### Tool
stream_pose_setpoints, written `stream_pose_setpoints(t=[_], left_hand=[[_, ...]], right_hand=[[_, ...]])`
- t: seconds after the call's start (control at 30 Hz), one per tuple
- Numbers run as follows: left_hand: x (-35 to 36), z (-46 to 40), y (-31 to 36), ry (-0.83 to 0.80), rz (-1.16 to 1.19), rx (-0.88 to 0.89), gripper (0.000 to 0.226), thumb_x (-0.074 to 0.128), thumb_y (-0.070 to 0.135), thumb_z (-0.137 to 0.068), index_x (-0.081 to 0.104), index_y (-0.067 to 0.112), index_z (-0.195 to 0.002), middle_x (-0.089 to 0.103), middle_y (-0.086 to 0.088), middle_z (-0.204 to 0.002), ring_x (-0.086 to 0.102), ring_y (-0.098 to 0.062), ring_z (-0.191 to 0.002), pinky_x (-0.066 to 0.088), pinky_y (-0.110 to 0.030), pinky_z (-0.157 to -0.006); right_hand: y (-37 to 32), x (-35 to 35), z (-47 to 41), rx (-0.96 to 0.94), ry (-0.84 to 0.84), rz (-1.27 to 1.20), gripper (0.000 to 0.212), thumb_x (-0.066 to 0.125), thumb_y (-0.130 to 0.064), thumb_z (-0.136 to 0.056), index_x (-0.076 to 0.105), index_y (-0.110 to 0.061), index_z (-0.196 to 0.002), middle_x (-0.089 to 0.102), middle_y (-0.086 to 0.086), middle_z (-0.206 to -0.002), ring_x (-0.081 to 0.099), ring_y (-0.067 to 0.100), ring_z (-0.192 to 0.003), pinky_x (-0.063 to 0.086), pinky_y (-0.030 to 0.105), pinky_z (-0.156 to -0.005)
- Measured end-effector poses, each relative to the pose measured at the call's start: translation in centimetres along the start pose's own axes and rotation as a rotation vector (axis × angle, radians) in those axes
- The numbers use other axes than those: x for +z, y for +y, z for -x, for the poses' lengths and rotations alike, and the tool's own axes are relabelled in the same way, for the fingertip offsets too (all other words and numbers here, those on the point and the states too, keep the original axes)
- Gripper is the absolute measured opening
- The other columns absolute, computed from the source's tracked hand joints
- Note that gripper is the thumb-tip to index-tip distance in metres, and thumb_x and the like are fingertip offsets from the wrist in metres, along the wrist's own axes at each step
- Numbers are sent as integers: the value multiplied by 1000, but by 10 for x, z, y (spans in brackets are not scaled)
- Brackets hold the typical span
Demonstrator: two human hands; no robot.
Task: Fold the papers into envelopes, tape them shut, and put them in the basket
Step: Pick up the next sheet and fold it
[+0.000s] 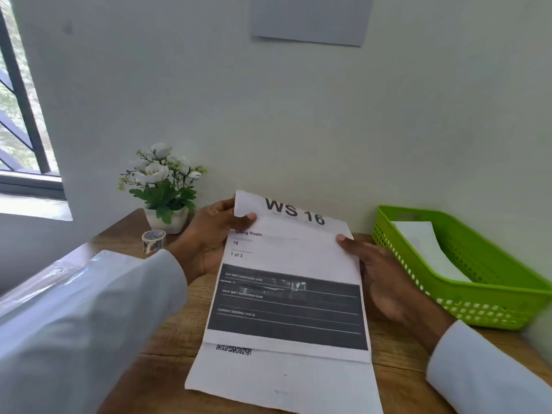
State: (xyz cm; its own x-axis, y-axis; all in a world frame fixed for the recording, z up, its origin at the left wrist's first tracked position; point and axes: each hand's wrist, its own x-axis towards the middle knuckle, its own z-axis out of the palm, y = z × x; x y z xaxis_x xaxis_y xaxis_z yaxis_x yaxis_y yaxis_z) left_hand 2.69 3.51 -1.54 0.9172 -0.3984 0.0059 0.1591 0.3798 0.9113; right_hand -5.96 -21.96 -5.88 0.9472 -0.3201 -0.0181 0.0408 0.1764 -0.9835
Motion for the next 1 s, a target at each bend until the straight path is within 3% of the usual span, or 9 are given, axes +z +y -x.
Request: stream_pose_setpoints(t=[0.1,0.2,0.3,0.5,0.6,0.7,0.9,0.93,1.0], left_hand=[[-6,-6,3,-7,-8,30,43,66,-4,-76,58,5,-117,70,-21,-110,69,-41,-93,59,-55,-68],[-17,-8,-8,-61,-160,-24,53,68,-1,-78,51,7,-127,69,-19,-115,68,-40,-100,58,-54,-74],[-26,-9,-26,-113,-256,-60,52,64,-10,-81,48,6,-128,68,-18,-116,67,-38,-103,59,-49,-77],[-37,-11,-42,-121,-304,-26,50,65,-8,-82,54,14,-126,71,-5,-115,70,-23,-101,58,-26,-71],[-41,-14,-45,-94,-262,-47,43,62,-6,-84,58,5,-125,70,-12,-115,68,-30,-104,60,-34,-79],[-41,-14,-46,-29,-188,-55,35,60,-8,-83,63,0,-117,71,-17,-110,69,-33,-100,60,-34,-75],[-36,-8,-46,-34,-198,32,23,54,-5,-88,71,7,-98,73,-16,-99,71,-28,-82,61,-35,-70],[-36,-8,-44,-29,-200,35,21,53,-3,-90,71,8,-93,73,-16,-94,71,-26,-78,61,-32,-66],[-36,-8,-42,8,-204,-9,22,49,1,-94,67,11,-86,71,-14,-89,68,-23,-71,58,-29,-57]], right_hand=[[-4,-2,-1,32,-97,-15,33,69,-10,-85,67,4,-115,74,18,-109,72,28,-97,60,35,-83],[1,2,-5,36,-56,-23,27,68,-4,-84,70,2,-111,75,20,-104,73,31,-90,62,39,-77],[11,4,-10,78,-37,-21,29,68,-5,-84,69,1,-112,74,21,-104,71,38,-97,60,44,-80],[13,2,-15,95,-34,29,27,64,-3,-87,69,-1,-114,74,21,-105,71,36,-95,59,43,-80],[13,0,-17,88,-26,35,28,60,0,-87,68,0,-114,73,21,-107,69,36,-96,58,42,-82],[12,0,-19,83,-15,24,29,56,2,-88,68,0,-114,72,22,-112,66,37,-100,55,45,-88],[13,0,-17,38,-90,23,31,55,-5,-91,70,-7,-118,71,16,-117,65,36,-112,51,50,-99],[12,0,-16,21,-98,31,29,54,-5,-91,71,-7,-114,72,16,-115,67,35,-108,53,48,-96],[11,0,-13,-4,-67,44,23,51,0,-90,73,-5,-95,74,15,-97,70,30,-86,59,36,-76]])
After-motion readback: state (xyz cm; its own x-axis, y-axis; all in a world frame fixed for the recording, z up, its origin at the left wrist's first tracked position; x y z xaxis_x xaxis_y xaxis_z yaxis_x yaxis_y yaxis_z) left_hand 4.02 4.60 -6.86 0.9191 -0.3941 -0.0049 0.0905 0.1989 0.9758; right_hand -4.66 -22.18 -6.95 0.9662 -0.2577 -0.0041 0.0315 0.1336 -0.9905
